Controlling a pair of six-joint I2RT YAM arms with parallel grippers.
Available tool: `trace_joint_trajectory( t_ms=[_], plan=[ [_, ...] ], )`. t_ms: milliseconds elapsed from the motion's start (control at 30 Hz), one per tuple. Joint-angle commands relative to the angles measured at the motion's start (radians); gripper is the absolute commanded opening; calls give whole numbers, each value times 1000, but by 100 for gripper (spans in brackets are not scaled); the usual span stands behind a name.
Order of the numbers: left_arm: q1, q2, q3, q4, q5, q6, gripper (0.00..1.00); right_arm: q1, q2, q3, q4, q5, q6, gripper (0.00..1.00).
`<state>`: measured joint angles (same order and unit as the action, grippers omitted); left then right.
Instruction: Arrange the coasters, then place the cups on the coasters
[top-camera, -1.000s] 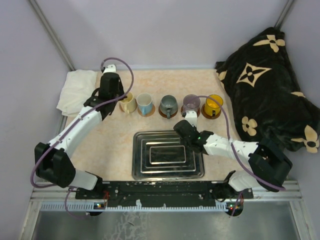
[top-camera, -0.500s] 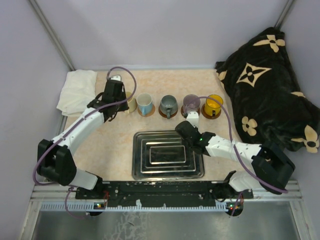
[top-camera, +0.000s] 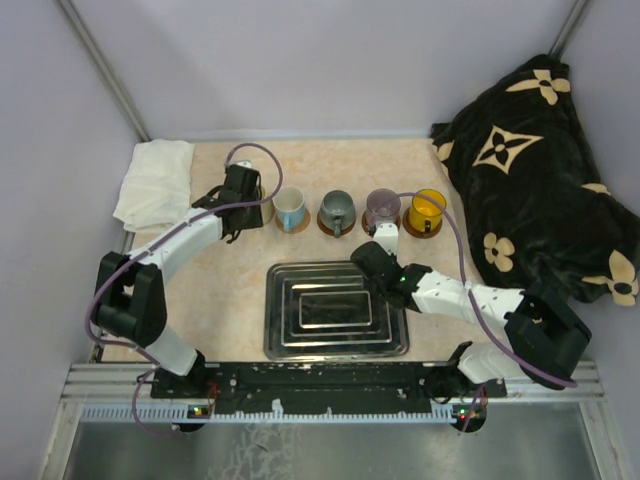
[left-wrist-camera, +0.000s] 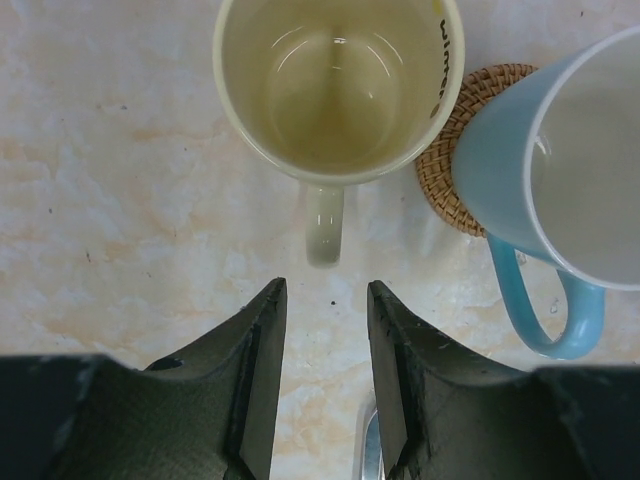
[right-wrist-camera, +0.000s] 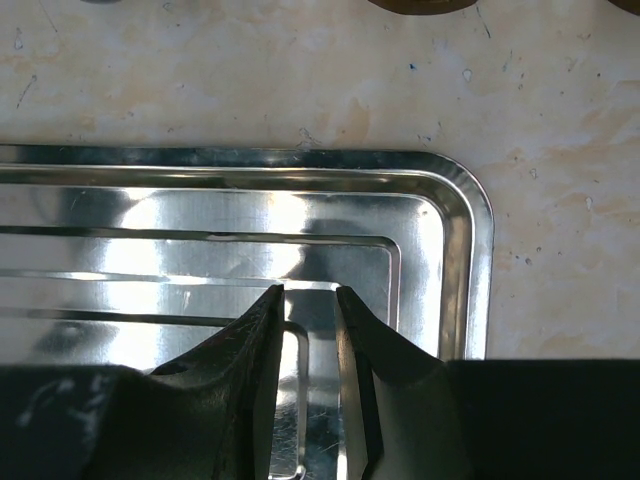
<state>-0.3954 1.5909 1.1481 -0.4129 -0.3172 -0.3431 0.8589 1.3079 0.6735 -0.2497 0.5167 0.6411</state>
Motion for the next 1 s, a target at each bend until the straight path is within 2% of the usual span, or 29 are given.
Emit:
trace_joint_trajectory(
  t_ms=[0, 767, 967],
  plan=[
    [4, 22, 37, 31, -27, 4, 45, -12, -24, -2, 24, 41, 18, 28],
    [30, 125, 91, 87, -66, 13, 43, -12, -1, 3, 23, 57, 16, 29],
    [45, 135, 85, 112, -71, 16, 37, -12, 2, 3, 20, 60, 22, 29]
  ],
)
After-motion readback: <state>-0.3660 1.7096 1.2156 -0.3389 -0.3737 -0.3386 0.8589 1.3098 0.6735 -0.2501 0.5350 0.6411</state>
